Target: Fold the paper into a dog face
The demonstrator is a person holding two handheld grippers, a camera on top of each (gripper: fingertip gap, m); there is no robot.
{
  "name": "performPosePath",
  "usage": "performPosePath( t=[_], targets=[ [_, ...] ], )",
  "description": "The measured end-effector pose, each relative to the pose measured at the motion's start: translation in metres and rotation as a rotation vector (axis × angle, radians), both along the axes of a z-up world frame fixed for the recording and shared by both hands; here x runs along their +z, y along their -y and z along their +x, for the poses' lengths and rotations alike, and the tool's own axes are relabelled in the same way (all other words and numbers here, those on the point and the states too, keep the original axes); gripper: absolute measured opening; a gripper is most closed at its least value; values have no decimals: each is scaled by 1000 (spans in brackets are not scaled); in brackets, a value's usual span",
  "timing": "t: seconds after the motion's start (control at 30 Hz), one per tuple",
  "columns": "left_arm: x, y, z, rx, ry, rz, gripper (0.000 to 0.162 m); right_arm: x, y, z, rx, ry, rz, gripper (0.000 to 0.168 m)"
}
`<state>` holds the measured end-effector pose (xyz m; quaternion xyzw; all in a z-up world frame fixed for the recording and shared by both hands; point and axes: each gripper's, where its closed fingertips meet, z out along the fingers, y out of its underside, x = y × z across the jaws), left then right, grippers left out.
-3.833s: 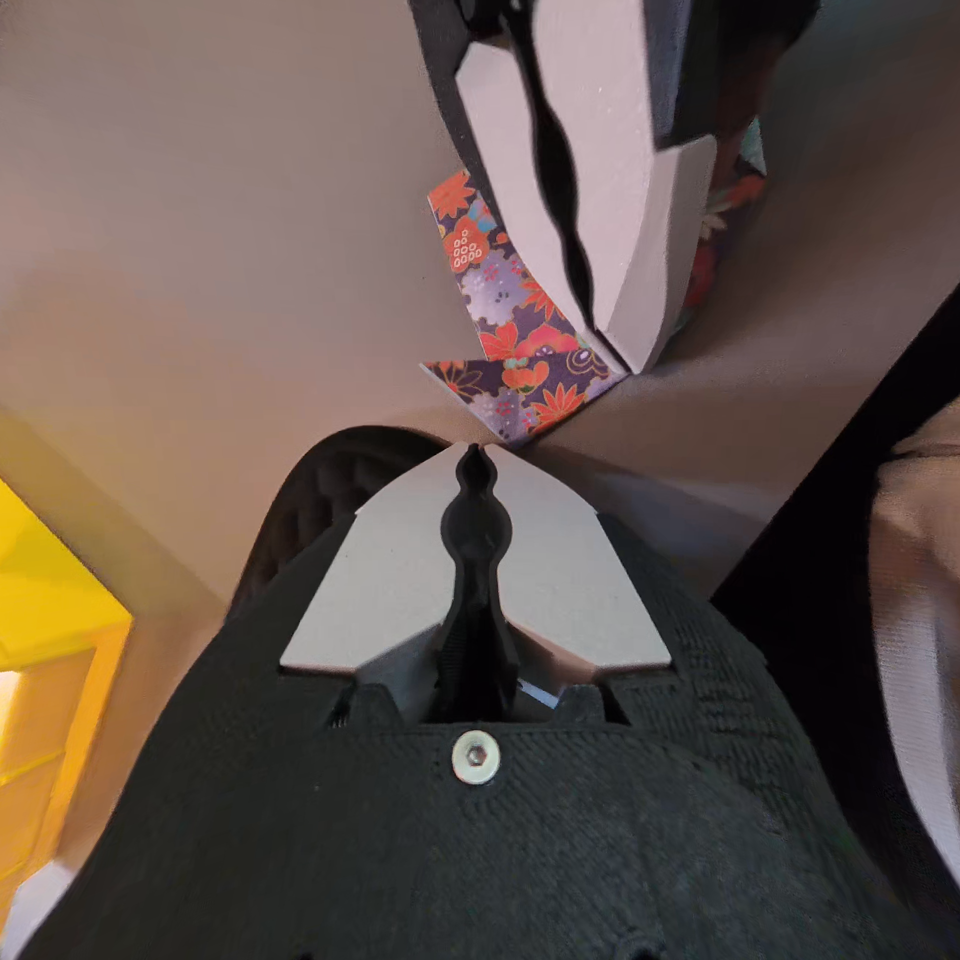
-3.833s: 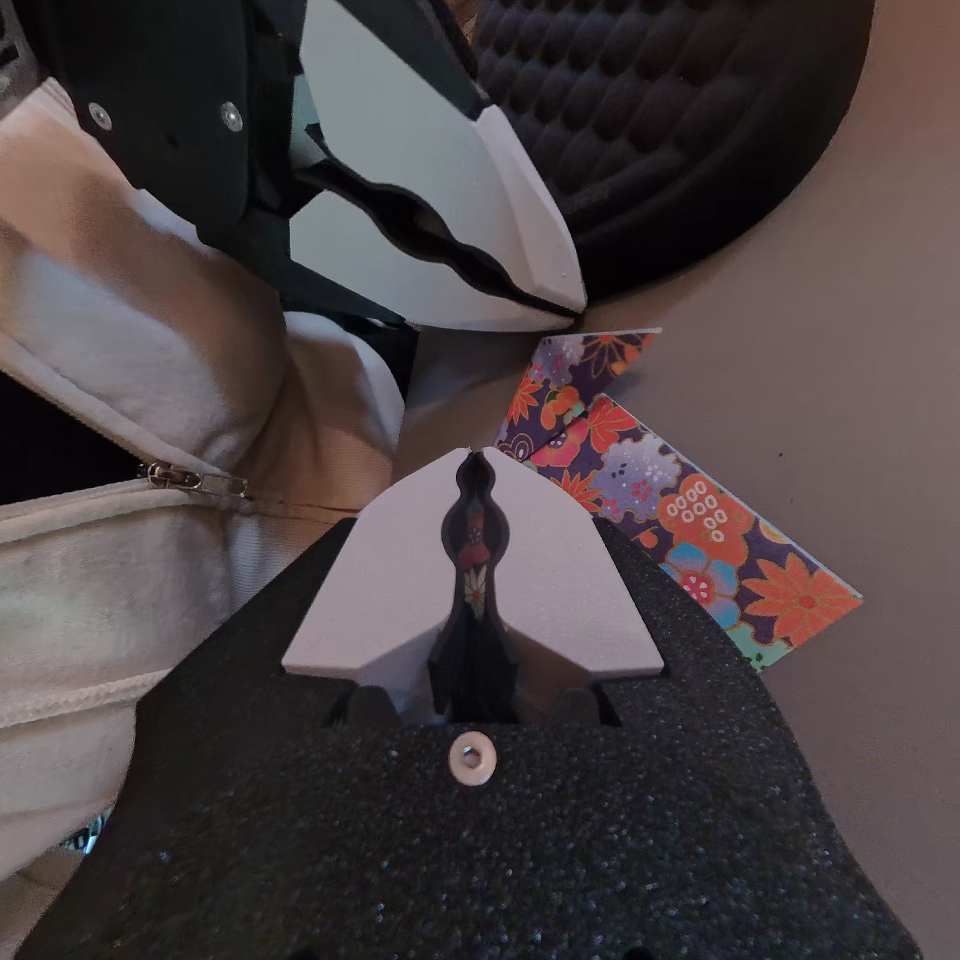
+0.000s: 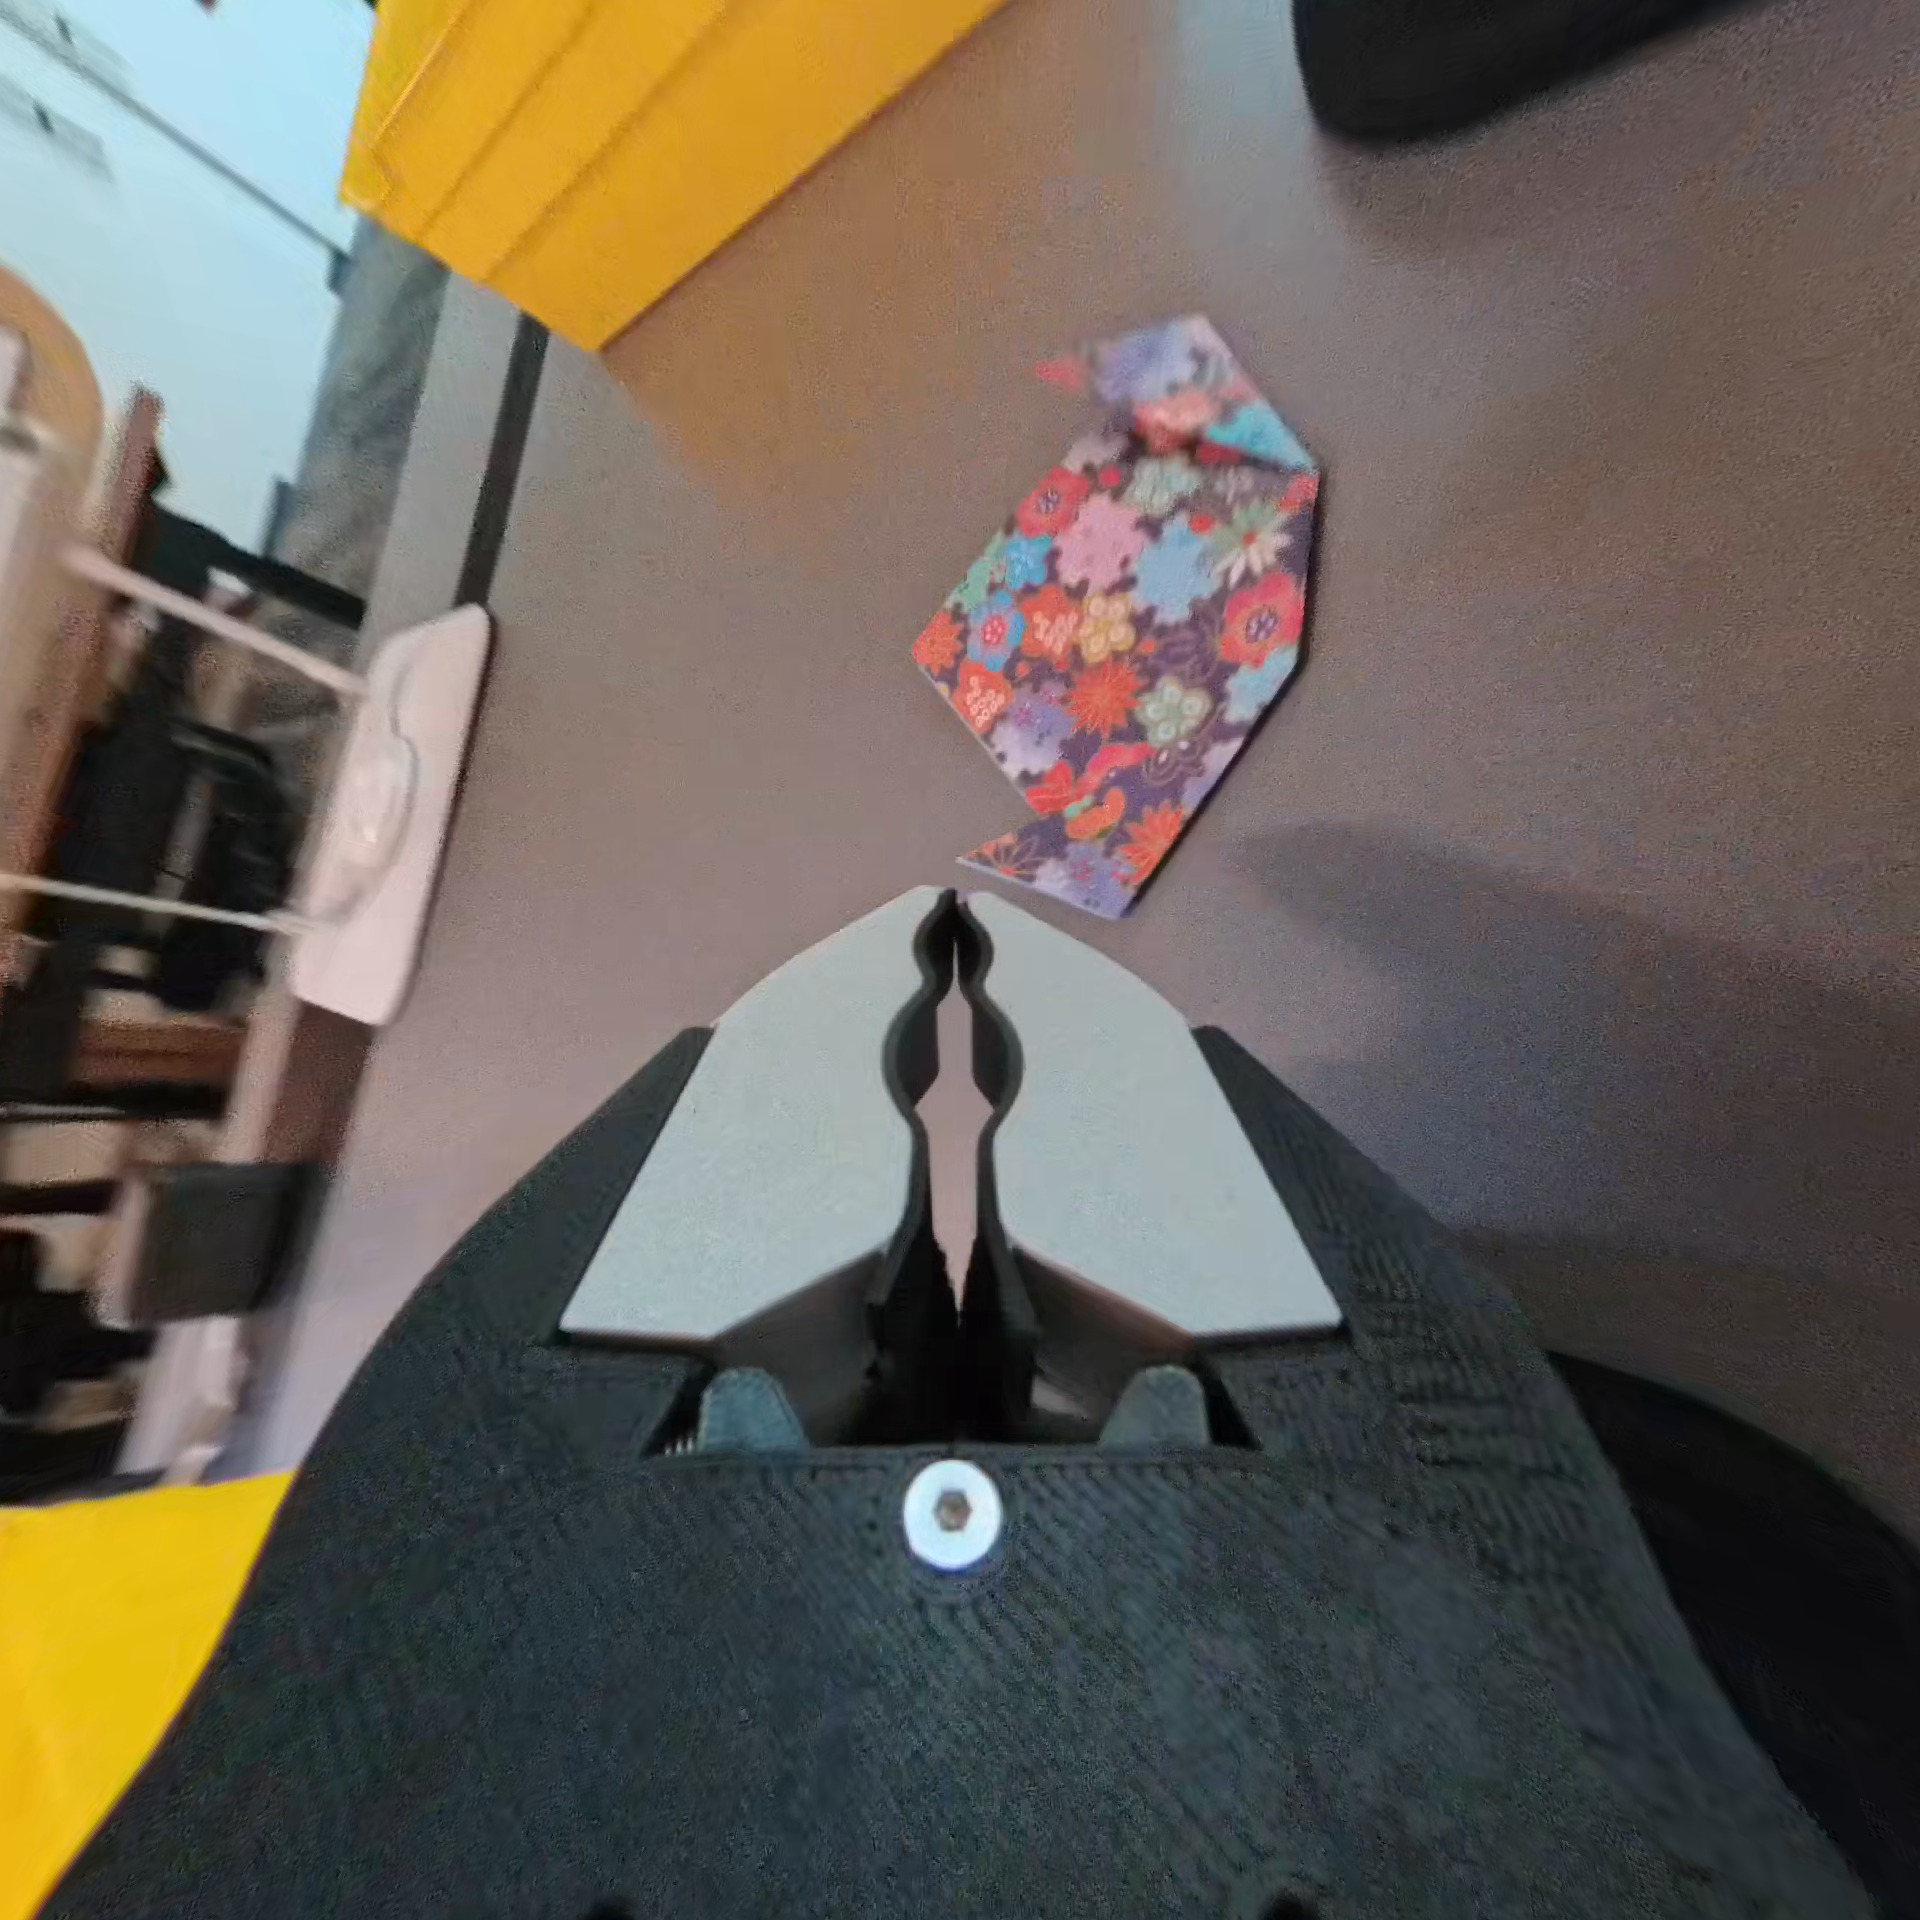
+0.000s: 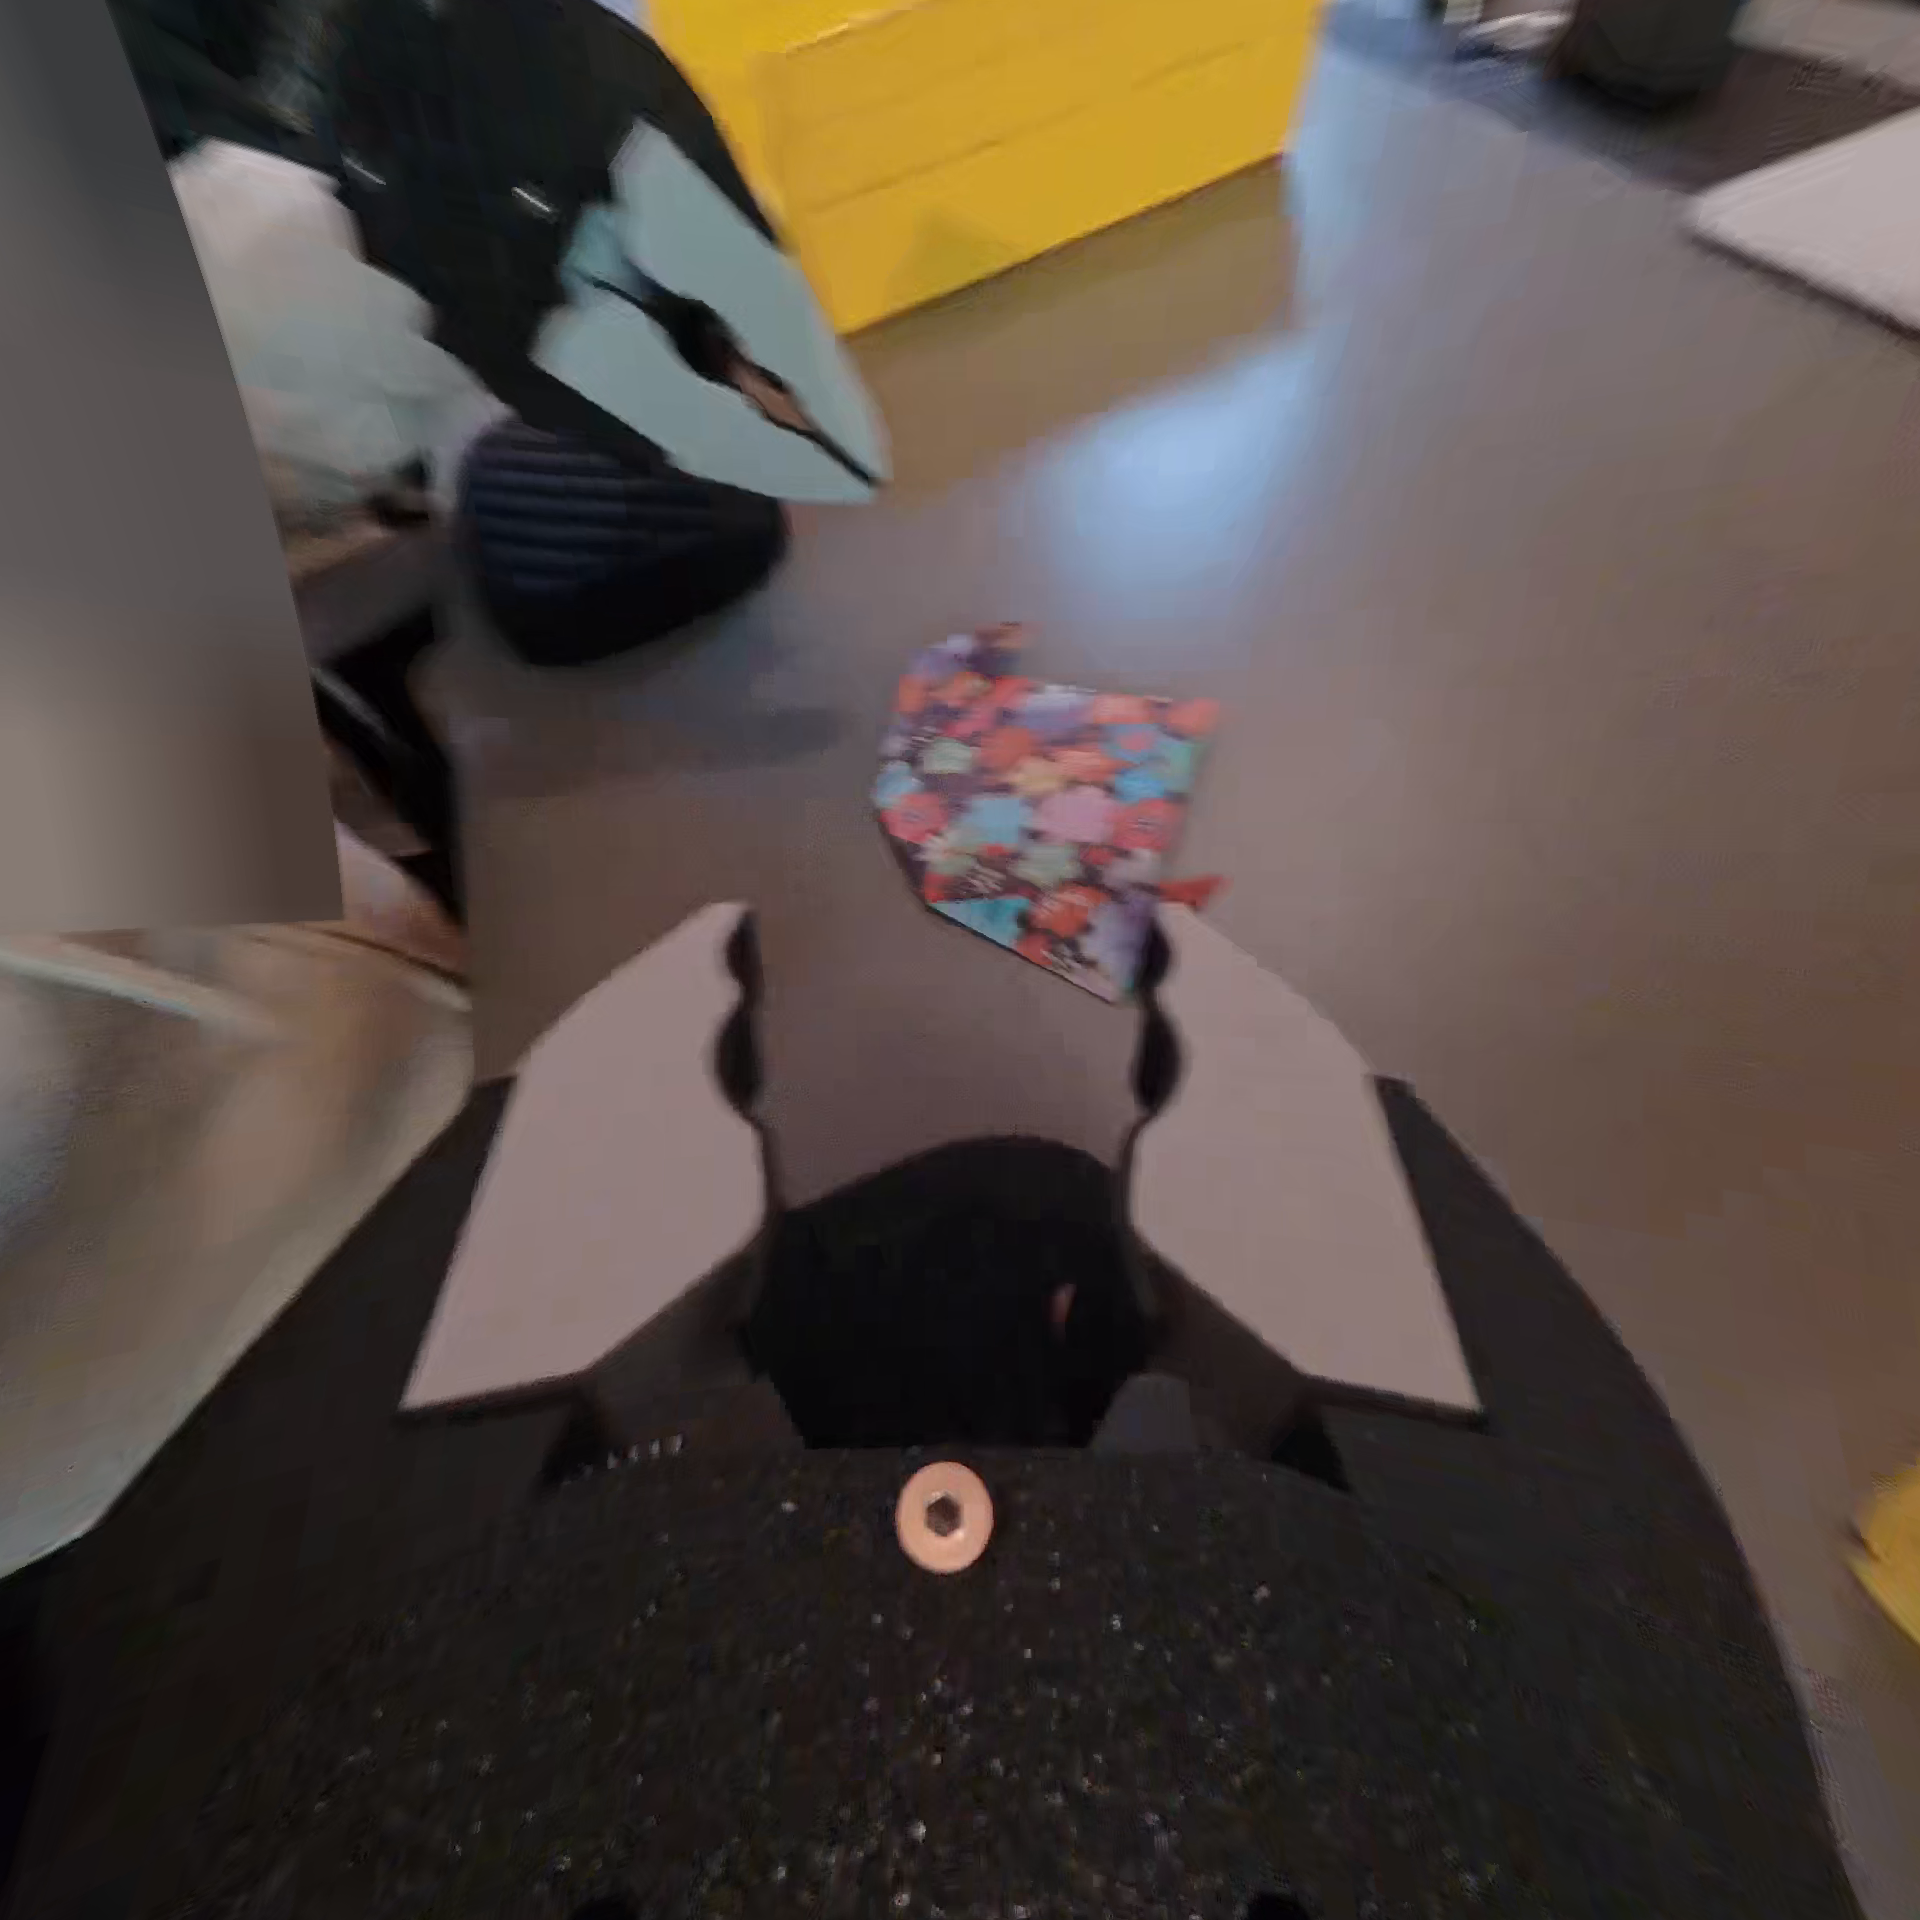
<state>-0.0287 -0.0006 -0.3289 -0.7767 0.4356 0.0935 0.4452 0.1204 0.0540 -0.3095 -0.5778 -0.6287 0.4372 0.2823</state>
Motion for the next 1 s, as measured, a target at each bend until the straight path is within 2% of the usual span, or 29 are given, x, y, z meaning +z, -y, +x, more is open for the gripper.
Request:
performPosePath(
  t=[0.03, 0.07, 0.1, 0.17, 0.23, 0.27, 0.3, 0.37, 0.4, 0.57, 0.7, 0.77, 0.83, 0.87, 0.9, 1.0],
  targets=[
    [5, 9, 6, 27, 154, -54, 0, -5, -5, 4, -49, 20, 35, 92],
    [9, 18, 16, 33, 304, -110, 0, -12, -5, 6, -66, 55, 51, 102],
    [14, 23, 26, 33, 430, -142, 0, -19, -5, 5, -64, 82, 66, 106],
    [13, 20, 34, 119, 573, -173, 101, -31, -1, -5, -20, 110, 64, 106],
    [0, 17, 37, 185, 580, -231, 109, -41, -2, -17, 11, 162, 25, 105],
    [-6, 14, 39, 208, 573, -228, 108, -45, -3, -23, 33, 194, 19, 102],
    [-12, 13, 42, 225, 563, -232, 101, -49, -7, -27, 44, 217, 27, 101],
    [-25, 14, 47, 243, 484, -254, 65, -57, -14, -35, 55, 265, 29, 98],
    [-30, 11, 45, 266, 418, -251, 58, -59, -16, -37, 63, 285, 20, 98],
    [-43, -10, 49, 240, 298, -301, 47, -64, -10, -44, 78, 341, 38, 94],
    [-50, -22, 40, 205, 204, -336, 40, -65, 11, -40, 51, 370, -10, 89],
    [-46, -31, 5, 288, 26, -257, 38, -60, 41, -37, 88, 390, -81, 84],
    [-36, -38, -45, 423, -190, -168, 37, -47, 86, -32, 216, 379, -153, 89],
    [-28, -36, -60, 465, -211, -140, 36, -41, 95, -30, 230, 374, -140, 92],
    [-20, -33, -65, 476, -163, -116, 33, -35, 97, -29, 221, 347, -120, 93],
    [5, -20, -52, 433, 138, -43, 23, -5, 72, -34, 111, 130, -90, 89]
  ],
)
